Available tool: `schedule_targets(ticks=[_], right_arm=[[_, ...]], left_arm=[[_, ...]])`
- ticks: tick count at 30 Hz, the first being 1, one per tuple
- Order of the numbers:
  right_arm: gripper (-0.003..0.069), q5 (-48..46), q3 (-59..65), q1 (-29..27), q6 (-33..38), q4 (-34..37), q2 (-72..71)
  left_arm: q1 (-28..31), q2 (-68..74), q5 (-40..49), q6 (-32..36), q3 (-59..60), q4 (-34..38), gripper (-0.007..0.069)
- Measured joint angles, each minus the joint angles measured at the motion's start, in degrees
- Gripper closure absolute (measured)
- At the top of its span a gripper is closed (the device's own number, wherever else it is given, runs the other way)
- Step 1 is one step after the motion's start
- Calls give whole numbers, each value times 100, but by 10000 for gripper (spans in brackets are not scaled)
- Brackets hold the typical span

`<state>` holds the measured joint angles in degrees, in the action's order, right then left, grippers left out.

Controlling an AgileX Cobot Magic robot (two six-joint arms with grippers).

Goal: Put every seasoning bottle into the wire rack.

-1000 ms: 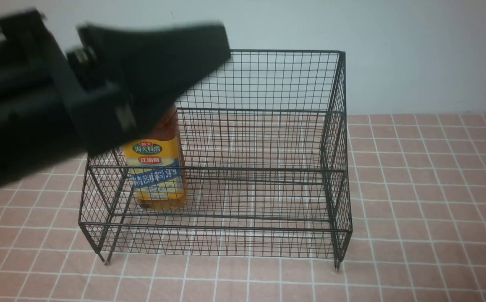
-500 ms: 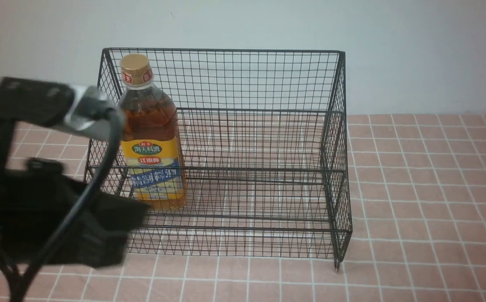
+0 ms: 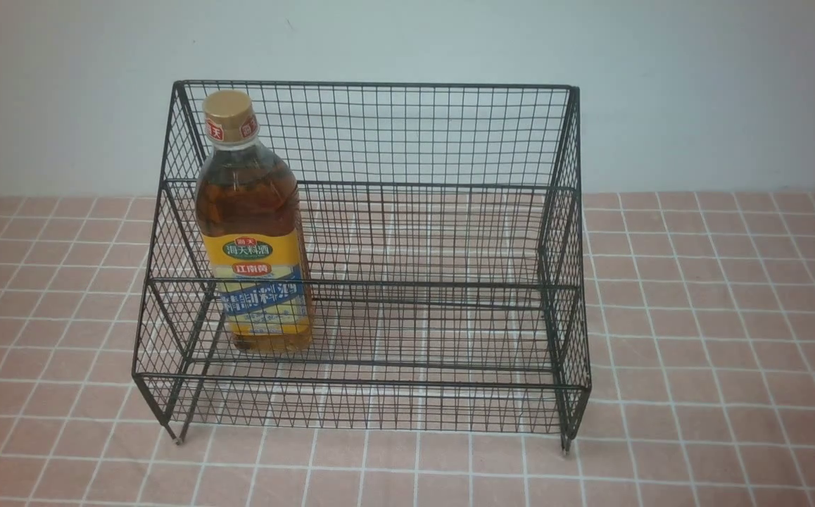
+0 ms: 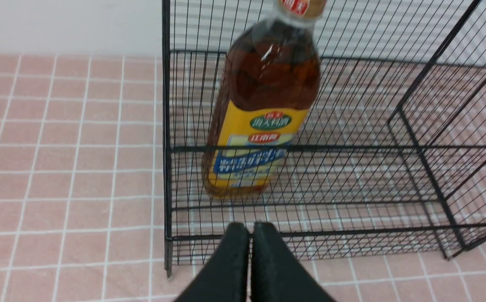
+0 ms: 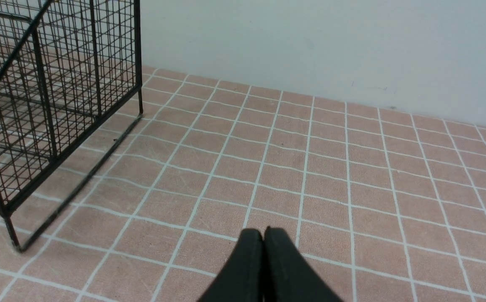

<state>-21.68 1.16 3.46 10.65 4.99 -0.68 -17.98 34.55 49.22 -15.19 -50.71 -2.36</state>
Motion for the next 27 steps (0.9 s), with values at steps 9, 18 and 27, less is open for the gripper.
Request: schedule_targets(ticks=[9,18,27], right_arm=[[673,0,0,0,0,0,0],[673,0,0,0,0,0,0],[673,0,0,0,0,0,0]], left_arm=[[0,-258,16,-23,0,22,627],[0,-275,345,369,0,-124,627],[254,-1204,-640,1644,1096,236,627]])
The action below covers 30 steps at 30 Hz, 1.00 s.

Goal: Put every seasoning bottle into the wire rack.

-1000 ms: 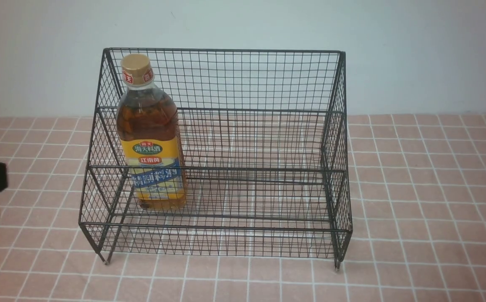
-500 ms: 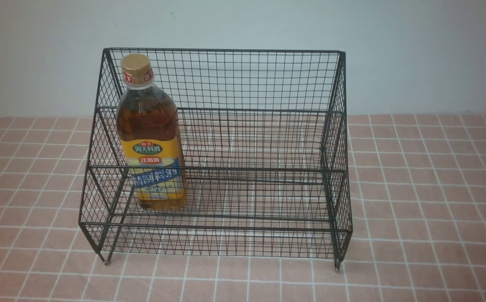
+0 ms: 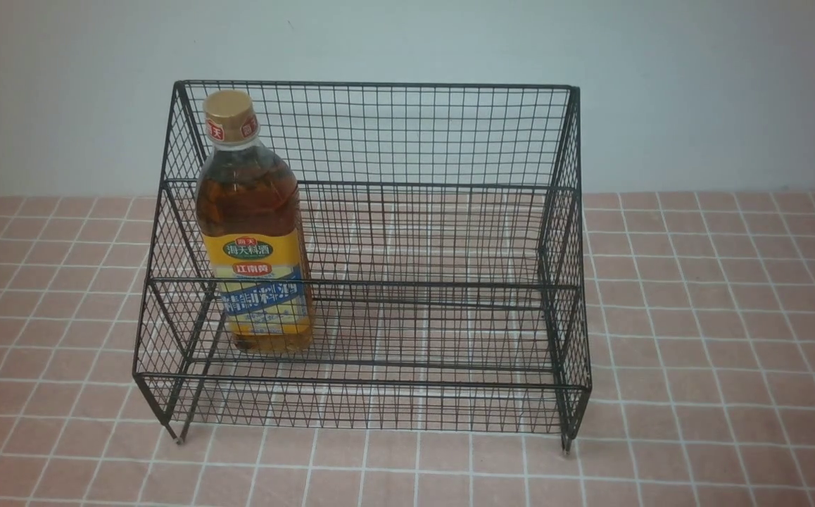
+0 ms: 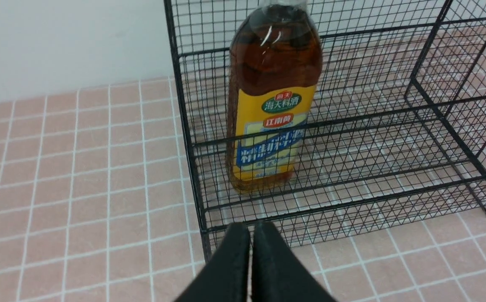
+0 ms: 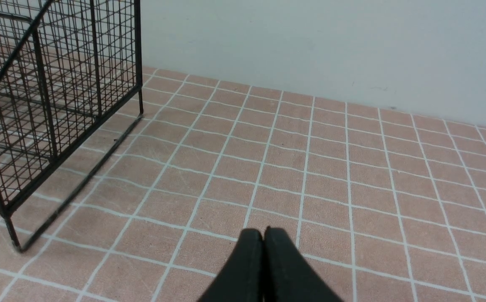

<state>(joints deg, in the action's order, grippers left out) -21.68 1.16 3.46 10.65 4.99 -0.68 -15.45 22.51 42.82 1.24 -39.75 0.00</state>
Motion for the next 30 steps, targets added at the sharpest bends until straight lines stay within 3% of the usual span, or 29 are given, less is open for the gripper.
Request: schedule_targets(ticks=[4,11,21,30], right_arm=[[673,0,0,0,0,0,0],[673,0,0,0,0,0,0],[673,0,0,0,0,0,0],[673,0,0,0,0,0,0]], left_arm=[[717,-1216,-1210,1066,1563,813,627],[1512,-2302,-1947,1470,3433,1225,627],[1492,-2317,-2066,661,4113,513,627],[1047,-2317,-2070,762,4119,372,627]])
